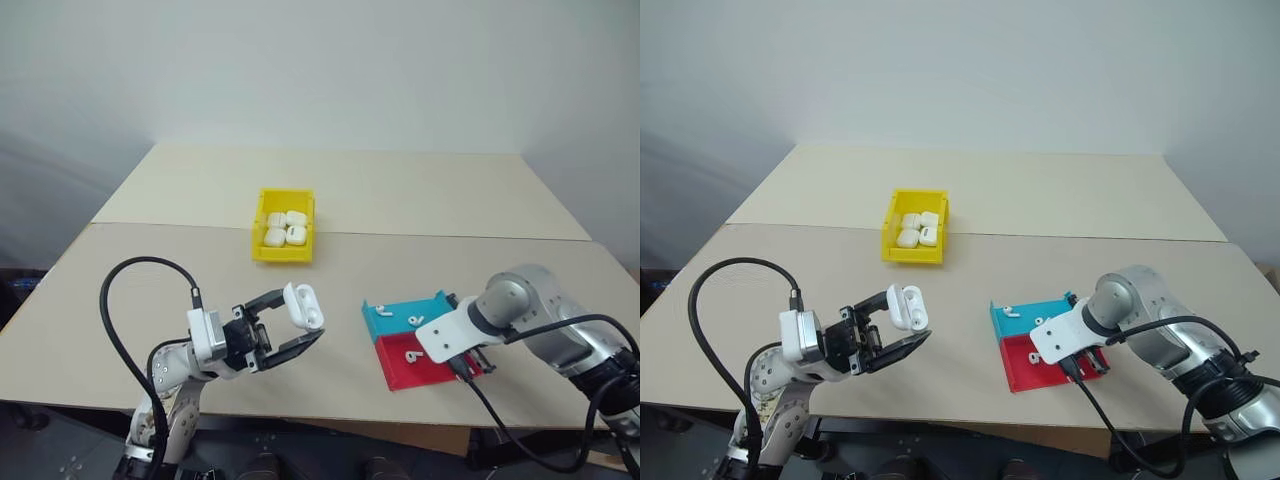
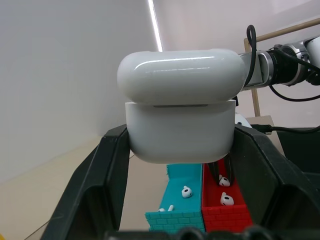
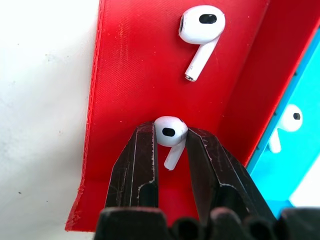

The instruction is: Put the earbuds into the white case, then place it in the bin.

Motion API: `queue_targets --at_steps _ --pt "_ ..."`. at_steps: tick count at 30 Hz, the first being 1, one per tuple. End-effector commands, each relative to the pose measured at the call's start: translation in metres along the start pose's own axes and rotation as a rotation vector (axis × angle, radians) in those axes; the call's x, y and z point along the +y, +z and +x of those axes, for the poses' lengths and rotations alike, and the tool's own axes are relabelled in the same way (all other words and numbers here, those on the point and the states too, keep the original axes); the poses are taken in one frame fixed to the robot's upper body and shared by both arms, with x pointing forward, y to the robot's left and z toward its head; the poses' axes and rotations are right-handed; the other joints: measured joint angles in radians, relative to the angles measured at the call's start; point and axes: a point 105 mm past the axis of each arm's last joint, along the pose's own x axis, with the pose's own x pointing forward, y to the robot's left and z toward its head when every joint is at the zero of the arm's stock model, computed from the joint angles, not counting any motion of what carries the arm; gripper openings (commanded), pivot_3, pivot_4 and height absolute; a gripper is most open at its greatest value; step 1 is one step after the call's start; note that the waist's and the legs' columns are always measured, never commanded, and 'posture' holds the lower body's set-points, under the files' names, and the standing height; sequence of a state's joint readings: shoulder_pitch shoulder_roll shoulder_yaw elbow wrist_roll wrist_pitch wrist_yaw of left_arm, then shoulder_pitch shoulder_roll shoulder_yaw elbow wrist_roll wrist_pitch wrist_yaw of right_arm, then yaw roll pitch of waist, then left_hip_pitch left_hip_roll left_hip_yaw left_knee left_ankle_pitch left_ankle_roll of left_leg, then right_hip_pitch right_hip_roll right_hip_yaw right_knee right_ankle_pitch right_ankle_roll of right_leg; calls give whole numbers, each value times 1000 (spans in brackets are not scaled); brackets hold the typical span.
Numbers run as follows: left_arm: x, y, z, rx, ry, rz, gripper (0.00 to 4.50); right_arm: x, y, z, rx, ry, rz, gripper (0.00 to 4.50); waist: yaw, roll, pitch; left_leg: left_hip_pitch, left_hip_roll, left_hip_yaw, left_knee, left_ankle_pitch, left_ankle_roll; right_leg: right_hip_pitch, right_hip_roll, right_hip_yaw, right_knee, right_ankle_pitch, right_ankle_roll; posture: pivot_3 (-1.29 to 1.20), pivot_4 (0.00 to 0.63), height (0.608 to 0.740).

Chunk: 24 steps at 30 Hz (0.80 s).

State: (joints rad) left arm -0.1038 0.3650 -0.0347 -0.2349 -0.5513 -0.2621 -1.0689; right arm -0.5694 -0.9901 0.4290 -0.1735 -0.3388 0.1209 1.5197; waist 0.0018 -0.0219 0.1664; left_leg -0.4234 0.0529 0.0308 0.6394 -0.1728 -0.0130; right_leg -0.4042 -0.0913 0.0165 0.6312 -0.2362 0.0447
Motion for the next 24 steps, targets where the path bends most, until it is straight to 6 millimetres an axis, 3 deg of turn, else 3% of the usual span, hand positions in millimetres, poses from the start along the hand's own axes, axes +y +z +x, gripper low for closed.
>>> queue_targets --at_steps 1,7,10,16,24 --pt "7 23 15 -89 -15 34 2736 -15 17 -55 -152 -157 48 749 1 0 0 0 0 0 0 0 0 0 0 0 0 1 1 0 150 740" --pt "13 60 37 -171 -86 -20 2736 -37 50 -159 -591 -497 112 749 1 0 1 0 0 -1 0 0 0 1 0 0 0 2 3 0 150 740" --pt "13 69 45 -188 -118 -41 2736 -35 62 -185 -784 -582 86 749 1 0 1 0 0 -1 0 -1 1 2 0 -1 -1 2 3 0 150 740" --pt "3 60 55 -45 -202 -100 2736 -38 81 -212 -1132 -735 32 749 -4 0 1 0 0 -1 0 0 1 1 1 0 1 2 3 0 150 740" --pt "-3 62 62 -105 -218 -109 2736 -35 107 -209 -1406 -662 -73 749 -4 0 0 -1 0 -2 0 0 1 1 1 0 0 2 3 0 150 740"
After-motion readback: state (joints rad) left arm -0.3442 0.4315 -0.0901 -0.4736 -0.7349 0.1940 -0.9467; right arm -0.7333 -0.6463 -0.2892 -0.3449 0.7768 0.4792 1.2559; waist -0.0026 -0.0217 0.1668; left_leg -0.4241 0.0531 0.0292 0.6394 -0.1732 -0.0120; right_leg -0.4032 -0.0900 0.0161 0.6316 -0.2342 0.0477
